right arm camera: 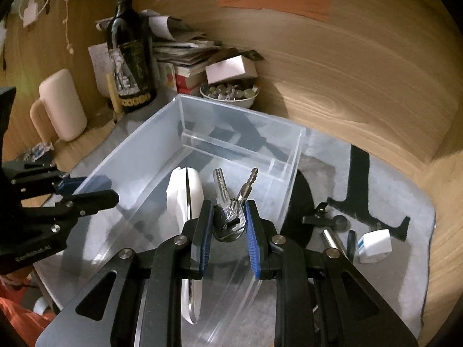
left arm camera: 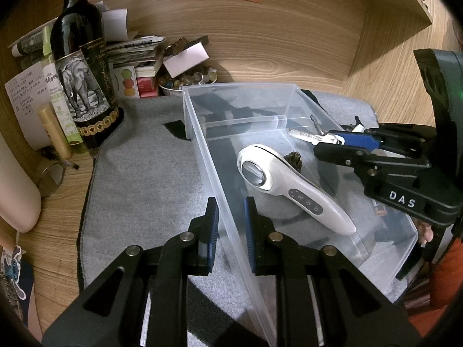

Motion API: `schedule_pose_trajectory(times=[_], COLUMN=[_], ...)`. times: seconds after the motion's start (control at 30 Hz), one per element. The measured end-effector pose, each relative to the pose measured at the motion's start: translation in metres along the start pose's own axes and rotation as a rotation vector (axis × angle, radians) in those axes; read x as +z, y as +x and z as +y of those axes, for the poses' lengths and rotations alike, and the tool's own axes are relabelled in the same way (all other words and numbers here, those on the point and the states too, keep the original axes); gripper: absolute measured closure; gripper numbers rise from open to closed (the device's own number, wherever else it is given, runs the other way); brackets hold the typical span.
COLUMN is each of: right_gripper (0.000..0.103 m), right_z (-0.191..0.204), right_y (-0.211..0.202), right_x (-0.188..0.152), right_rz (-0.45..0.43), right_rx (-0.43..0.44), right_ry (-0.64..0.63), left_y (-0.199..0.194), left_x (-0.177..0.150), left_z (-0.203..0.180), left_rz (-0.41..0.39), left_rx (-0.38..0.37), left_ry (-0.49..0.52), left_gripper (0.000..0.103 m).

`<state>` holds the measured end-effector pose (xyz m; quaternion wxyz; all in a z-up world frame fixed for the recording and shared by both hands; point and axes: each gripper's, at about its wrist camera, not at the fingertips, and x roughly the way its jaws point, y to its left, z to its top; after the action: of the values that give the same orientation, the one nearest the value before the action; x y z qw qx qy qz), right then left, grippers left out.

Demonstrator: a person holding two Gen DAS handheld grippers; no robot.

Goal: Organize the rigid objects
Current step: 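Carry the keys into the clear box and open the right gripper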

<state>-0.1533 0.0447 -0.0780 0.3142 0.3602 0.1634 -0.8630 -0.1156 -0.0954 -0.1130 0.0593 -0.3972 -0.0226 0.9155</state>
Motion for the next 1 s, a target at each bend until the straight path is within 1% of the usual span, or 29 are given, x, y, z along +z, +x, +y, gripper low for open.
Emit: schedule_pose_trajectory(times=[0.17, 0.23, 0.3, 0.33, 0.4, 0.43, 0.5, 0.53, 0.6, 0.67, 0.83, 1.0], right_gripper=[0.082, 0.079, 0.069, 0.066, 0.055, 0.052, 0.040, 0.037, 0.027, 0.022, 0.020, 0.020], right_z=[0.002, 0.001, -0.001, -0.002, -0.003, -0.004, -0.009, -0.010, -0.016, -0.023, -0.042, -0.055], right_y=[0.000, -0.003, -0.008, -0.012, -0.021, -0.025, -0.036, -0.039, -0.050, -0.059, -0.076, -0.077], right_x=[0.000, 0.001, 0.001, 0.001, 0.001, 0.001, -0.001, -0.001, -0.004, -0.008, -0.022, -0.048], right_rz=[-0.003, -0.006, -0.016, -0.027, -0.053, -0.067, -0.095, -0.104, -0.130, -0.144, -0.145, -0.082], right_rx=[-0.019, -0.024, -0.027, -0.031, -0.042, -0.051, -0.077, -0.086, -0.113, -0.144, -0.224, -0.281], right_ry=[-0.015, -0.011, 0.000, 0.006, 0.016, 0.022, 0.039, 0.046, 0.067, 0.087, 0.144, 0.192], left_y=[0.000, 0.000, 0.000, 0.000, 0.000, 0.000, 0.000, 0.000, 0.000, 0.000, 0.000, 0.000], left_x=[0.000, 0.000, 0.000, 0.000, 0.000, 0.000, 0.000, 0.000, 0.000, 0.000, 0.000, 0.000], left_z=[0.000, 0.000, 0.000, 0.000, 0.000, 0.000, 0.000, 0.000, 0.000, 0.000, 0.000, 0.000], left_rz=[0.000, 0.000, 0.000, 0.000, 0.000, 0.000, 0.000, 0.000, 0.000, 0.000, 0.001, 0.000], left_rx=[0.000, 0.000, 0.000, 0.000, 0.000, 0.000, -0.001, -0.001, -0.001, -0.001, -0.001, 0.000], left_ry=[0.001, 0.001, 0.001, 0.000, 0.001, 0.001, 0.000, 0.001, 0.001, 0.002, 0.001, 0.002], left_gripper=[0.085, 0.085, 0.085, 0.085, 0.085, 0.085, 0.085, 0.085, 0.085, 0.085, 0.085, 0.085])
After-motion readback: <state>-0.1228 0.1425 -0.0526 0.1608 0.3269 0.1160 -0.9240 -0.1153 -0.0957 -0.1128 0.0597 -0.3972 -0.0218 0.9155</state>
